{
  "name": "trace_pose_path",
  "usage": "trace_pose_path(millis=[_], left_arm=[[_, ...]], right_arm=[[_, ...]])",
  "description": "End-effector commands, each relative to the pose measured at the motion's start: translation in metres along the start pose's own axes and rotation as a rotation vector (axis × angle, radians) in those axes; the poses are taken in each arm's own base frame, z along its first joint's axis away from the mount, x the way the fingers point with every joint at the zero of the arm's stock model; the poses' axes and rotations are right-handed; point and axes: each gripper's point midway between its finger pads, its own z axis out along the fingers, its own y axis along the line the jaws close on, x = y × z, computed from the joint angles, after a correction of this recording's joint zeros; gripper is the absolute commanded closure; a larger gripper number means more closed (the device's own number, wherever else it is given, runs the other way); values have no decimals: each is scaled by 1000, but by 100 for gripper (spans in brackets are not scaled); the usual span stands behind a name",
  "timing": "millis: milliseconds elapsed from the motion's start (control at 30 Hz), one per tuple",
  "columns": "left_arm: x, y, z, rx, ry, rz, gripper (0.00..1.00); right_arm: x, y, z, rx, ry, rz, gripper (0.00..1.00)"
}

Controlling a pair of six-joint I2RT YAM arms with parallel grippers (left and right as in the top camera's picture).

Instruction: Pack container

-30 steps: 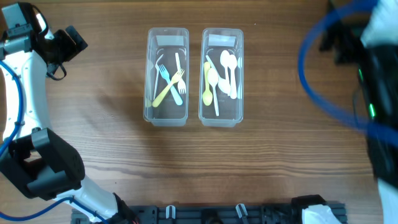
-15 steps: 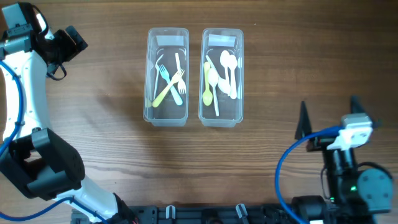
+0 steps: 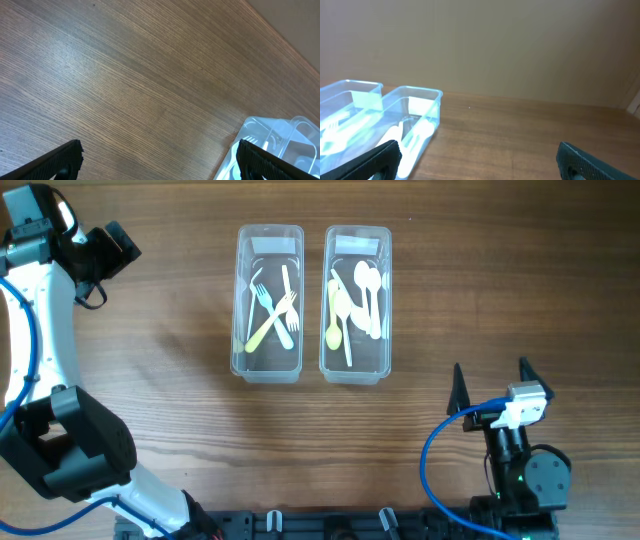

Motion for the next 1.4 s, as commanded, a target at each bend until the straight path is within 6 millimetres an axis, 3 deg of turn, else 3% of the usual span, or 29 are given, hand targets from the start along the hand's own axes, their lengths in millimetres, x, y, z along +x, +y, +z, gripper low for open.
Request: trace_pose_path(millis=[0, 233, 467, 1367], left_arm=[[-8, -2, -14, 9, -39, -3, 0], [-8, -2, -14, 9, -39, -3, 0], [-8, -2, -14, 9, -39, -3, 0], [-8, -2, -14, 9, -39, -3, 0]], right_arm=[[6, -1, 1, 1, -1, 19, 0], [32, -6, 6, 27, 31, 22, 0], [32, -10, 8, 45, 1, -86, 0], [35, -10, 9, 43, 14, -85, 0]])
